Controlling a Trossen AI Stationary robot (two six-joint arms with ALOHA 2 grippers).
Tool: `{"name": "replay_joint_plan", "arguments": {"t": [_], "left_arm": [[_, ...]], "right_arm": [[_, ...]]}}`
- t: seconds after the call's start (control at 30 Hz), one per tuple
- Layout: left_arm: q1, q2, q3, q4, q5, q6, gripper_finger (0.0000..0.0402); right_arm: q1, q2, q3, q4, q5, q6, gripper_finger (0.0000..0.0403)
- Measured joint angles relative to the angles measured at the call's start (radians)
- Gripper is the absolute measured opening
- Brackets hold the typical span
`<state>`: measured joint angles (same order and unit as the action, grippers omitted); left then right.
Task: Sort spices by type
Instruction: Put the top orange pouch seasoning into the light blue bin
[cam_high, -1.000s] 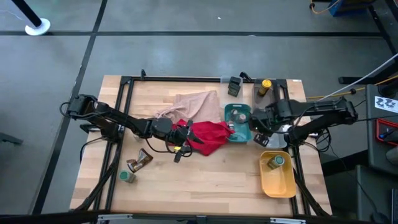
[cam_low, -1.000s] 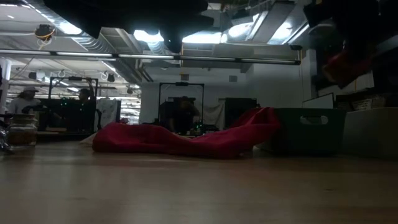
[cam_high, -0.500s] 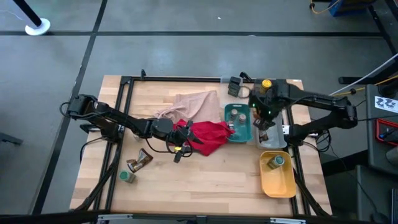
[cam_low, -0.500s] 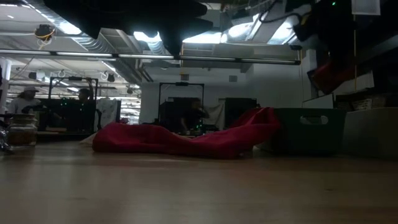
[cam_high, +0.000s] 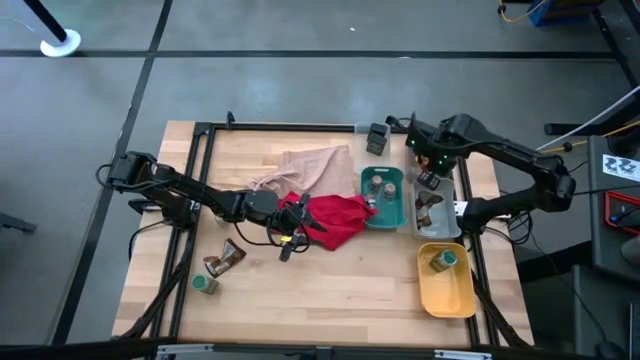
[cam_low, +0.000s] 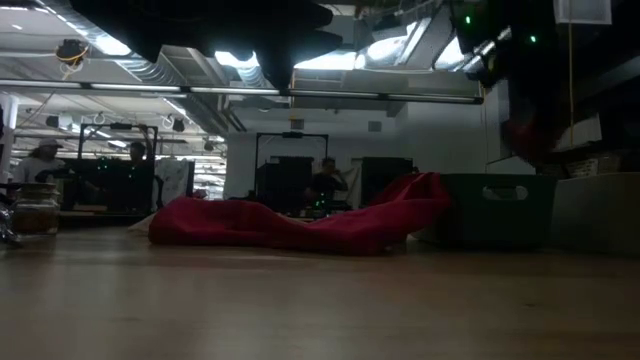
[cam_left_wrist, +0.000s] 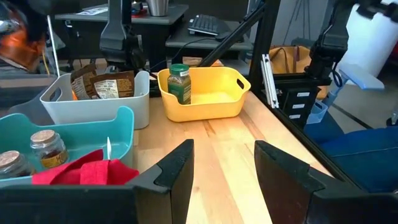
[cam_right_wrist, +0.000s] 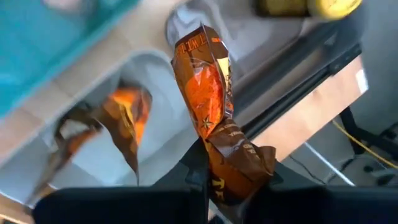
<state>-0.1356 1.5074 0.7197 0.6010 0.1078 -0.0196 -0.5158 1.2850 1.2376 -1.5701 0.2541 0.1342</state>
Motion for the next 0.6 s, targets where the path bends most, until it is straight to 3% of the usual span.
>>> {"name": "replay_joint_plan", "arguments": {"t": [0.3,0.6], "left_arm": [[0.0,0.0,0.0,-0.016,0.0,0.0,0.0153],[0.0,0.0,0.0,-0.015,0.0,0.0,0.0153]], "right_arm": [[-0.008,0.0,-0.239,-0.001,-0.018,-0.07,0.005],[-0.008,0.001,-0.366,0.006,-0.006,-0.105,0.005]]}}
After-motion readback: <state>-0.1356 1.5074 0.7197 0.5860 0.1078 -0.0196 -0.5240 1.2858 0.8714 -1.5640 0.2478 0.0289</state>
